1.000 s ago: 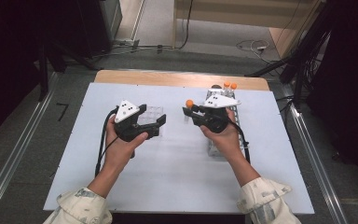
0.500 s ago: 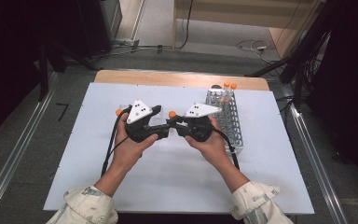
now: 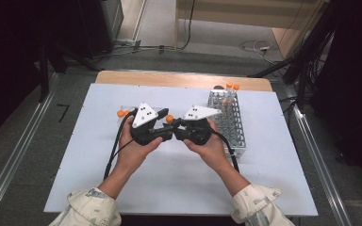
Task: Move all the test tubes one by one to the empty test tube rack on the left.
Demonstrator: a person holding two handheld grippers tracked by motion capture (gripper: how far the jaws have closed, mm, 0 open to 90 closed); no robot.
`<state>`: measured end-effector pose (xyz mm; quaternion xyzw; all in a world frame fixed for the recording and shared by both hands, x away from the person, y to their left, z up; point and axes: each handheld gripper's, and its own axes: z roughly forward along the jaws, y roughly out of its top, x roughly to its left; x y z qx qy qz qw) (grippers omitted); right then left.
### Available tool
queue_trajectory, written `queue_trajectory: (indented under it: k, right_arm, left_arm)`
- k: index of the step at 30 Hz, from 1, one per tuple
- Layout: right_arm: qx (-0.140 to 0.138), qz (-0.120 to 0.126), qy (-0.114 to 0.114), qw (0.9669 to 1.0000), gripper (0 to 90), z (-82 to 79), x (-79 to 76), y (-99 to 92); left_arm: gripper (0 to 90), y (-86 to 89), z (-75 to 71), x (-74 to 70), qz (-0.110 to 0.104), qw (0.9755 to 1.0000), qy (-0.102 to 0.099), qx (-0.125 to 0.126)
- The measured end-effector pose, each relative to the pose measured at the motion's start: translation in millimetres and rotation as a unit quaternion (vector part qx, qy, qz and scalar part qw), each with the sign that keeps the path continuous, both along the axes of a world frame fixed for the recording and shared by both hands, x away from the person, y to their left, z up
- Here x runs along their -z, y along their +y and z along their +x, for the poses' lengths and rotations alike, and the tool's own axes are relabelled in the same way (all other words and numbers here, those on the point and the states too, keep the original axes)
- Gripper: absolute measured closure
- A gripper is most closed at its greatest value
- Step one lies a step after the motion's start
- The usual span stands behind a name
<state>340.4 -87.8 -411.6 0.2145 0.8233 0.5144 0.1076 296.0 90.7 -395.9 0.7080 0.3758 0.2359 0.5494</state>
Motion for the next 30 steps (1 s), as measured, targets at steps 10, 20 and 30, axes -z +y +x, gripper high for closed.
queue_trajectory:
  k: [10, 20, 30]
  right_arm:
    - [0.001, -0.001, 0.002, 1.0, 71.8, 0.5, 0.8, 0.7]
    - [0.0, 0.0, 0.002, 1.0, 71.8, -0.6, 0.3, 0.9]
    - [0.006, 0.004, -0.004, 1.0, 48.3, -4.8, -0.9, 2.6]
  left_arm:
    - [61.6, 2.6, -1.0, 1.6, -0.001, 0.9999, -0.006, -0.009]
    - [70.6, 3.0, -1.1, 1.6, 0.003, 0.9999, -0.01, -0.012]
    - [71.2, 10.1, -0.2, -1.5, -0.001, 0.9996, -0.017, -0.022]
